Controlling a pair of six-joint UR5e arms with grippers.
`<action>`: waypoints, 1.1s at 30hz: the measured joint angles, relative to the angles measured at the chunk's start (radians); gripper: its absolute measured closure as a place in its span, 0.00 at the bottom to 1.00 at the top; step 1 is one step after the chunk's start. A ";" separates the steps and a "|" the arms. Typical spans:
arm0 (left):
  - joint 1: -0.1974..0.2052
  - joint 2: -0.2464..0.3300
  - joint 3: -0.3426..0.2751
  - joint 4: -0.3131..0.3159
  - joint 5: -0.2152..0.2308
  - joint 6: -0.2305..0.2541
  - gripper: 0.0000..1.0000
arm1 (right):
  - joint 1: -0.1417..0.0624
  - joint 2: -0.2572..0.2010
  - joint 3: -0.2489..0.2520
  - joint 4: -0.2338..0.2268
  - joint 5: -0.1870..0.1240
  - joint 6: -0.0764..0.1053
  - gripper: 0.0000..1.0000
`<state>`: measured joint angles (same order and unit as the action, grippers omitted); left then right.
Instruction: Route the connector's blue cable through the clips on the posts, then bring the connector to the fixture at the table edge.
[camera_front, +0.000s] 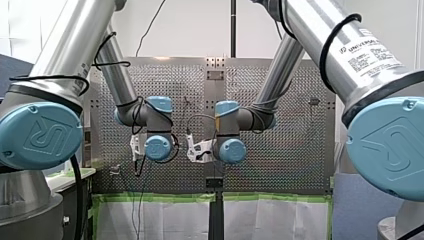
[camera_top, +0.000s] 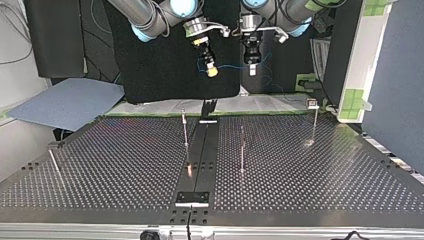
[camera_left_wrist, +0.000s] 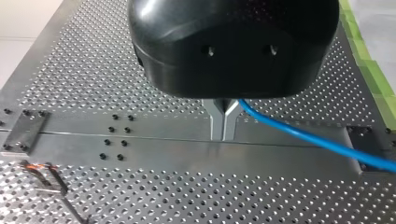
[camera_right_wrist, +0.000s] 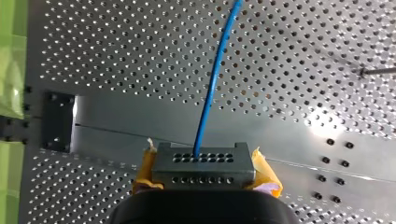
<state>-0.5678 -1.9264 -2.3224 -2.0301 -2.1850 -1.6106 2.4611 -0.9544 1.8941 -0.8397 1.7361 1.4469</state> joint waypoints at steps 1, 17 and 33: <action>0.000 0.011 0.000 -0.012 0.000 0.000 1.00 | 0.000 0.000 -0.001 0.009 0.000 0.000 1.00; 0.002 0.011 -0.013 -0.037 -0.035 0.000 1.00 | -0.013 -0.039 0.008 0.148 0.035 0.027 1.00; 0.016 0.113 0.006 -0.138 -0.057 0.006 1.00 | -0.046 -0.182 0.004 0.174 0.024 0.150 1.00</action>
<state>-0.5518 -1.8137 -2.3163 -2.1681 -2.2423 -1.6049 2.4153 -1.1360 1.8982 -0.6654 1.7603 1.5971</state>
